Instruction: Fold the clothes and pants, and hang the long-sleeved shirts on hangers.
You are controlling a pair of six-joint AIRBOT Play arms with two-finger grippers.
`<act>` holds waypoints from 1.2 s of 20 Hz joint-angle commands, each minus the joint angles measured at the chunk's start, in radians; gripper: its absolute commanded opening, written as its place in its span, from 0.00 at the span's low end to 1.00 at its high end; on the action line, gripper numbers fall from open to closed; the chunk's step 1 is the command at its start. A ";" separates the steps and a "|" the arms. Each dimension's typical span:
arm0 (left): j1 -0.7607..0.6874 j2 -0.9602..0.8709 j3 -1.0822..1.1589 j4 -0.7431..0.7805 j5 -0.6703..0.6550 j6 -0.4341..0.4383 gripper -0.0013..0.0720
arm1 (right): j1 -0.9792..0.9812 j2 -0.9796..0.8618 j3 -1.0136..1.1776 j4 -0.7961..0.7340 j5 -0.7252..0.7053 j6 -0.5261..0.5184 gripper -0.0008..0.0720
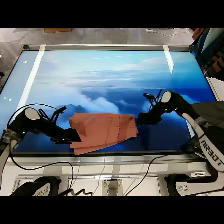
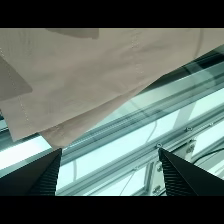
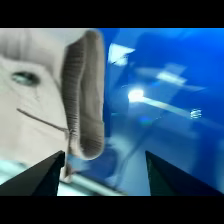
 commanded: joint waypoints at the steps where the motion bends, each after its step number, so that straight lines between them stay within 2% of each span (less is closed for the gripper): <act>1: -0.001 0.000 0.000 0.000 -0.002 0.000 0.98 | -0.114 -0.070 0.040 0.269 0.095 -0.143 0.82; 3: -0.001 0.000 0.000 -0.001 -0.002 0.000 0.98 | -0.101 -0.094 0.040 0.238 0.028 -0.157 0.91; 4: -0.001 0.000 0.000 0.000 -0.002 0.000 0.98 | -0.084 -0.111 0.040 0.214 0.002 -0.162 0.92; 11: -0.001 0.000 0.000 0.000 -0.002 0.000 0.98 | 0.088 -0.210 0.040 0.207 -0.077 -0.220 0.92; 16: -0.001 0.000 0.000 0.000 0.029 0.000 0.98 | 0.196 -0.209 0.041 0.208 -0.080 -0.397 0.91; 17: -0.001 0.000 0.000 0.000 0.046 0.000 0.98 | 0.204 -0.209 0.040 0.205 -0.078 -0.423 0.84; 19: -0.001 0.000 0.000 0.000 0.082 0.000 0.98 | 0.206 -0.209 0.041 0.198 -0.082 -0.444 0.43; 20: -0.001 0.000 0.000 0.000 0.104 0.000 0.98 | 0.203 -0.209 0.042 0.198 -0.087 -0.444 0.19; 21: -0.001 0.000 0.000 0.000 0.135 0.000 0.98 | 0.199 -0.209 0.049 0.196 -0.085 -0.444 0.05; 24: 0.000 0.000 0.005 0.000 0.227 0.000 0.98 | 0.192 -0.188 0.113 0.190 -0.060 -0.443 0.04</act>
